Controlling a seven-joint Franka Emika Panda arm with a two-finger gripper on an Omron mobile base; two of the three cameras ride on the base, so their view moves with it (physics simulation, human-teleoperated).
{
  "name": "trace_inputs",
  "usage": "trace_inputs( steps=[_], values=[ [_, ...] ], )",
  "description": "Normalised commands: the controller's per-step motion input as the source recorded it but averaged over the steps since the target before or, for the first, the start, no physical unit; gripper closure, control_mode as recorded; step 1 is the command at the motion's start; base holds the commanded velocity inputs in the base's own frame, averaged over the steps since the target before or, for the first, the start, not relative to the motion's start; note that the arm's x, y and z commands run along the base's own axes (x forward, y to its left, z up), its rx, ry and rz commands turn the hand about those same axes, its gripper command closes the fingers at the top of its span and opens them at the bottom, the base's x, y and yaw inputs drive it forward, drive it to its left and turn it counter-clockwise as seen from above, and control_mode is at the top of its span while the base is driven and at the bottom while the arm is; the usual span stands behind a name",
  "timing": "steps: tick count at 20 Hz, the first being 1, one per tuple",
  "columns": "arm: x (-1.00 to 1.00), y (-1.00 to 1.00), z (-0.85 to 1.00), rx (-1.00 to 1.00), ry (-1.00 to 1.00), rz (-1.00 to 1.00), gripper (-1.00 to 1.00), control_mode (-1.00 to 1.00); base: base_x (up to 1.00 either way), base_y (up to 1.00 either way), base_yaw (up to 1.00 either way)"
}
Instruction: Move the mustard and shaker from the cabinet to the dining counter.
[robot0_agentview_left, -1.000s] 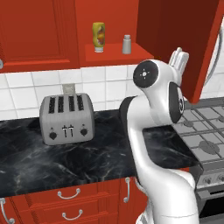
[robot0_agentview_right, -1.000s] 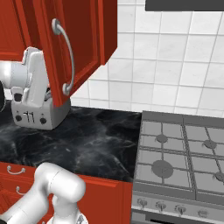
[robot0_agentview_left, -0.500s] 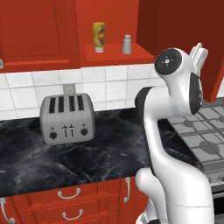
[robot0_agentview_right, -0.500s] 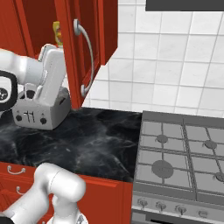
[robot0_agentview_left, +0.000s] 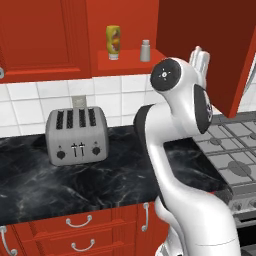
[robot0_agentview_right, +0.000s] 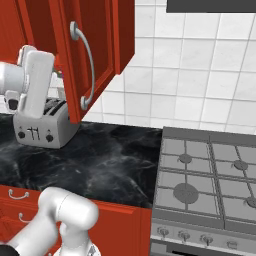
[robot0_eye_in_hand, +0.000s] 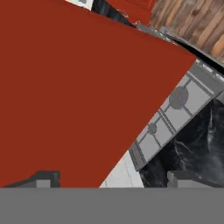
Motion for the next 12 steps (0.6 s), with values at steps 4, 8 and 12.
trace_inputs(
  steps=[4,8,12],
  values=[
    [0.0,0.36,0.18,-0.23,0.31,0.36,-1.0,-1.0,0.0,0.0,0.0],
    [0.01,0.27,0.17,-0.36,0.61,0.37,-1.0,-1.0,0.0,0.0,0.0],
    [0.09,0.31,0.15,-0.44,0.41,0.28,-1.0,-1.0,0.0,0.0,0.0]
  ],
)
